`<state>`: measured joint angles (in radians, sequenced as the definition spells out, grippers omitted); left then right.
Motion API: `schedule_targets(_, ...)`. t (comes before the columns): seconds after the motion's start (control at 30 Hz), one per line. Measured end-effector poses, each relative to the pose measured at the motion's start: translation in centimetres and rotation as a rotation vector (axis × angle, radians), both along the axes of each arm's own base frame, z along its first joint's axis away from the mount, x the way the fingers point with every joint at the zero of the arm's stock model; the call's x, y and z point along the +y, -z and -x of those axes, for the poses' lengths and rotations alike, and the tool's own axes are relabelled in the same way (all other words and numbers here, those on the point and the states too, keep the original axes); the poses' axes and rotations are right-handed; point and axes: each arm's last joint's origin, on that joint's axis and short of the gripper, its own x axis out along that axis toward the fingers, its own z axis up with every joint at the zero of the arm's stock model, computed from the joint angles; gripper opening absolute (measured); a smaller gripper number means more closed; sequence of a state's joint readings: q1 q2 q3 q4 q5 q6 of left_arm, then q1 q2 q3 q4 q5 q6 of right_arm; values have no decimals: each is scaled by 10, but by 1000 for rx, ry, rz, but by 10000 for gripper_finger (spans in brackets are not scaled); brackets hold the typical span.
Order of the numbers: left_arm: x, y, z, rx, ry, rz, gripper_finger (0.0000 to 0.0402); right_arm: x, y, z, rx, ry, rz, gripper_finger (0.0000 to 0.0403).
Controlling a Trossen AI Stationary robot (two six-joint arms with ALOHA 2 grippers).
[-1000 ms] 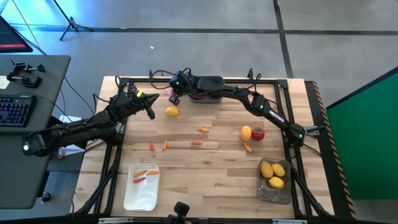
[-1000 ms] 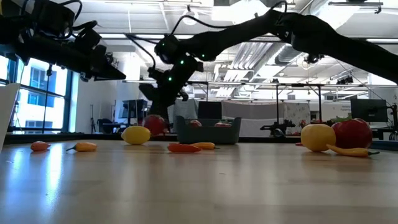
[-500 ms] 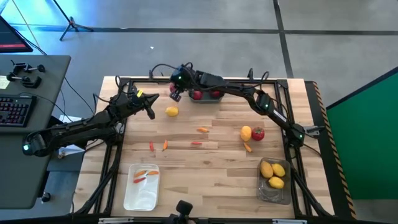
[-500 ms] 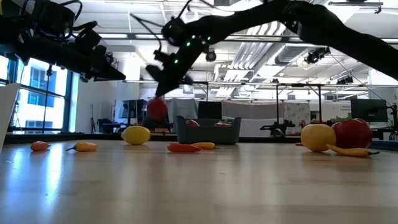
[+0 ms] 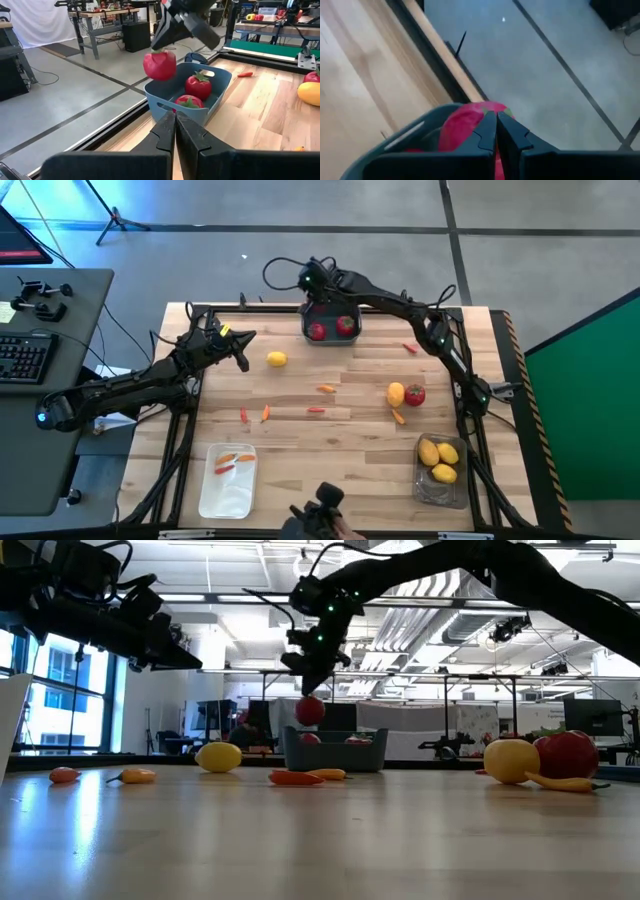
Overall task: Sort produce into baskets
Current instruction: Put the left red tomato into the blue bin, then put the right yellow lemon into the black transparent bin
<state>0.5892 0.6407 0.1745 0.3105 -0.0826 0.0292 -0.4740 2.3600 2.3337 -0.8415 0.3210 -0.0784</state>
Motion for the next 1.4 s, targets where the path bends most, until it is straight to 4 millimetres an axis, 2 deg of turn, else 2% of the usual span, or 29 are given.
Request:
schedule_targets(0.67,0,0,0,0,0,0,0,2,38,-3,-9,28,-87,0)
schedule_targets(1.0,0,0,0,5,1,-7,0,8,43,-7,-5,-2,-73,3)
schedule_targets(1.1,0,0,0,4,1,-7,0,17,41,-12,2,-42,-58,24)
schedule_targets(1.3,0,0,0,3,1,-5,0,27,39,-17,1,-69,-39,110)
schedule_targets(1.4,0,0,0,3,1,-6,0,29,37,-17,8,-106,-50,130)
